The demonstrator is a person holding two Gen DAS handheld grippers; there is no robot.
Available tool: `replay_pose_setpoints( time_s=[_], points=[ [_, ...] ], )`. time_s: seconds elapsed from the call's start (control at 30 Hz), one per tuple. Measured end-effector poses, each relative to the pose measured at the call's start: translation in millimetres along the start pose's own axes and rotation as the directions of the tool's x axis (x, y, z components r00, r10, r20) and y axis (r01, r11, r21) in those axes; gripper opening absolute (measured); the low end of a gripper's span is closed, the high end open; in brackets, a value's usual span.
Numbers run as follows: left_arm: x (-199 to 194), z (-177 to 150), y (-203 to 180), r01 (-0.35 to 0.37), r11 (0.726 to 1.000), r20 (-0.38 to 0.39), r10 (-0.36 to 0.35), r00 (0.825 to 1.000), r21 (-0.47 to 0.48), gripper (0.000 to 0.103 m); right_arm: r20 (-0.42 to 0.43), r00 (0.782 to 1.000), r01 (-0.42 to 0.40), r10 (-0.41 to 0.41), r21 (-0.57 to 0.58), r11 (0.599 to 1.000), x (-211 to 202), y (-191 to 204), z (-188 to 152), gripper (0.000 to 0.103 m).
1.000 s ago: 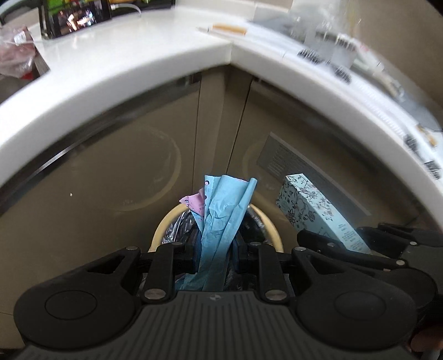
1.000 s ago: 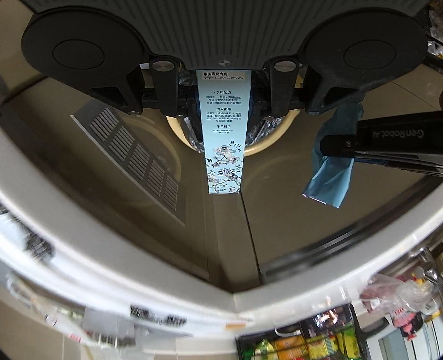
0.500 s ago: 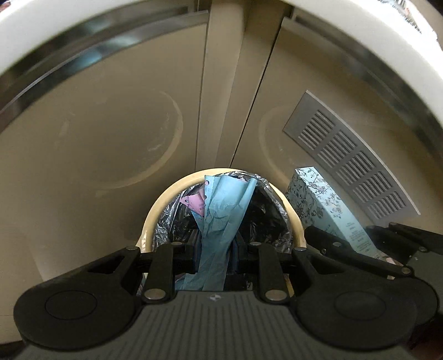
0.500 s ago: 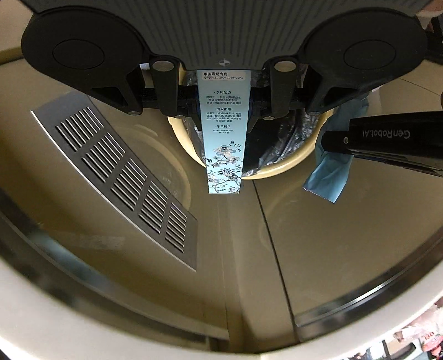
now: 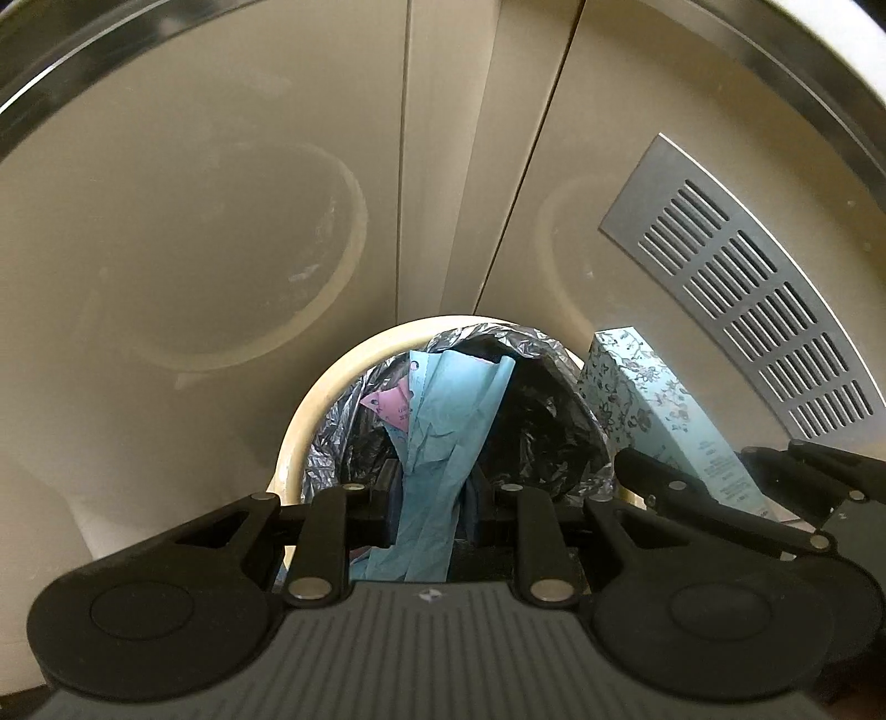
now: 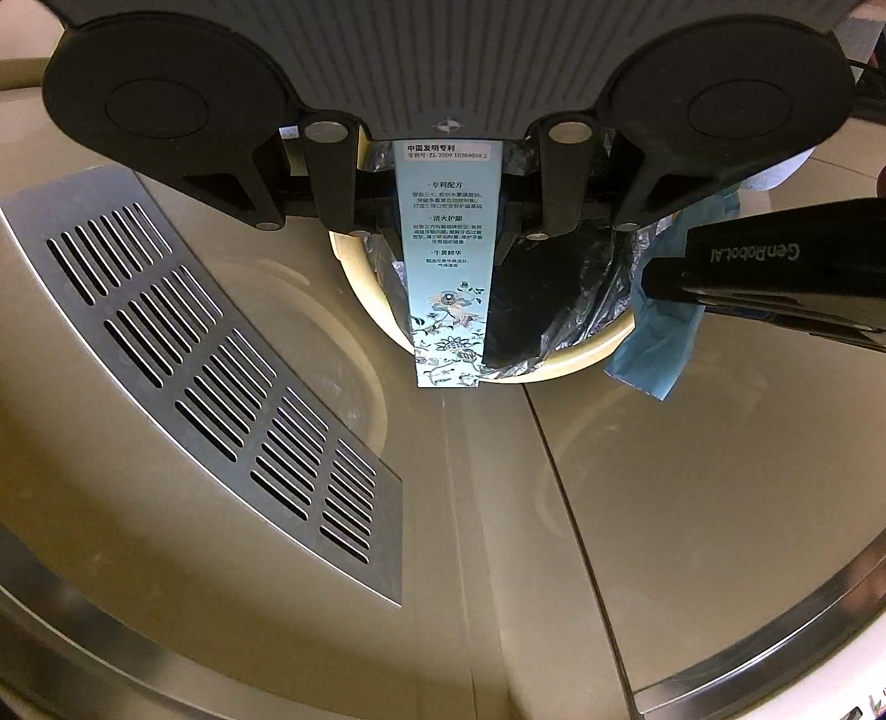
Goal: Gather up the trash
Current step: 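Open both tools over the bin to drop the glove and box, then raise both tools back up toward the counter trash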
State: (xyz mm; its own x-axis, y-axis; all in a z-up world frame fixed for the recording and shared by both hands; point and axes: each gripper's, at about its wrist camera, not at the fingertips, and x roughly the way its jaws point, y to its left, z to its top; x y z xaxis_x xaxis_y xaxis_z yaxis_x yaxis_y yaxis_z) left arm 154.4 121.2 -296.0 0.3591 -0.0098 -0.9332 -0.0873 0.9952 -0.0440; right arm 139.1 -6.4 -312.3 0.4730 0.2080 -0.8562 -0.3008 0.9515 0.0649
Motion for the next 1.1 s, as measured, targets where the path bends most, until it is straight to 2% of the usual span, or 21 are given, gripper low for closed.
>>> replay_pose_setpoints(
  time_s=[0.03, 0.07, 0.1, 0.13, 0.2, 0.3, 0.37, 0.43, 0.57, 0.73, 0.87, 0.93, 1.1],
  points=[
    [0.5, 0.4, -0.1, 0.007, 1.0, -0.002, -0.007, 1.0, 0.004, 0.027, -0.001, 1.0, -0.004, 0.004, 0.004, 1.0, 0.0, -0.7, 0.2, 0.031],
    [1.8, 1.4, -0.2, 0.011, 1.0, 0.0, -0.011, 1.0, 0.008, 0.035, -0.001, 1.0, -0.012, 0.012, 0.01, 1.0, 1.3, -1.5, 1.4, 0.031],
    [2.6, 1.6, -0.5, 0.015, 1.0, 0.003, -0.015, 1.0, 0.015, 0.055, 0.004, 1.0, -0.016, 0.016, 0.016, 1.0, 1.2, -1.6, 1.8, 0.031],
    [2.2, 1.8, -0.5, -0.006, 1.0, 0.011, 0.006, 1.0, 0.016, 0.062, 0.014, 1.0, -0.015, 0.014, 0.02, 1.0, -1.5, -1.7, 1.8, 0.032],
    [-1.6, 0.8, 1.9, -0.06, 0.998, 0.044, 0.059, 0.997, 0.012, 0.086, 0.03, 1.0, -0.005, 0.004, 0.025, 1.0, -2.2, -4.8, 3.3, 0.034],
    [-9.6, 0.0, 11.2, -0.042, 0.999, 0.055, 0.043, 0.998, -0.013, 0.096, 0.045, 0.999, -0.002, -0.001, 0.064, 0.998, -10.2, -13.4, 5.1, 0.055],
    [-15.9, -2.0, 17.6, -0.026, 0.999, 0.049, 0.028, 0.998, -0.042, 0.102, 0.052, 0.999, -0.011, 0.007, 0.077, 0.997, -17.6, -16.2, 3.2, 0.063],
    [-27.2, -8.6, 19.9, -0.023, 0.998, 0.063, 0.027, 0.998, -0.053, 0.103, 0.053, 0.998, -0.018, 0.015, 0.074, 0.997, -25.7, -16.0, -0.6, 0.07],
    [-55.6, -27.0, 23.1, -0.018, 0.999, 0.087, 0.022, 0.996, -0.046, 0.103, 0.065, 0.998, -0.028, 0.023, 0.074, 0.997, -53.9, -11.2, -10.2, 0.074],
    [-107.0, -52.4, 25.3, -0.01, 0.997, 0.168, 0.022, 0.986, -0.074, 0.103, 0.183, 0.983, -0.03, 0.017, 0.068, 0.997, -109.5, -2.0, -26.9, 0.081],
    [-147.7, -79.0, 26.2, -0.003, 0.997, 0.259, 0.023, 0.966, -0.078, 0.103, 0.327, 0.945, -0.028, 0.007, 0.059, 0.998, -163.2, 3.1, -43.6, 0.092],
    [-164.7, -93.0, 23.6, -0.008, 0.999, 0.301, 0.024, 0.953, -0.054, 0.103, 0.392, 0.92, -0.045, 0.019, 0.056, 0.997, -187.0, 4.7, -55.5, 0.103],
    [-199.8, -122.3, 15.3, -0.025, 0.999, 0.388, 0.034, 0.921, -0.029, 0.103, 0.528, 0.849, -0.036, 0.034, -0.006, 0.999, -226.2, 17.8, -75.6, 0.103]
  ],
)
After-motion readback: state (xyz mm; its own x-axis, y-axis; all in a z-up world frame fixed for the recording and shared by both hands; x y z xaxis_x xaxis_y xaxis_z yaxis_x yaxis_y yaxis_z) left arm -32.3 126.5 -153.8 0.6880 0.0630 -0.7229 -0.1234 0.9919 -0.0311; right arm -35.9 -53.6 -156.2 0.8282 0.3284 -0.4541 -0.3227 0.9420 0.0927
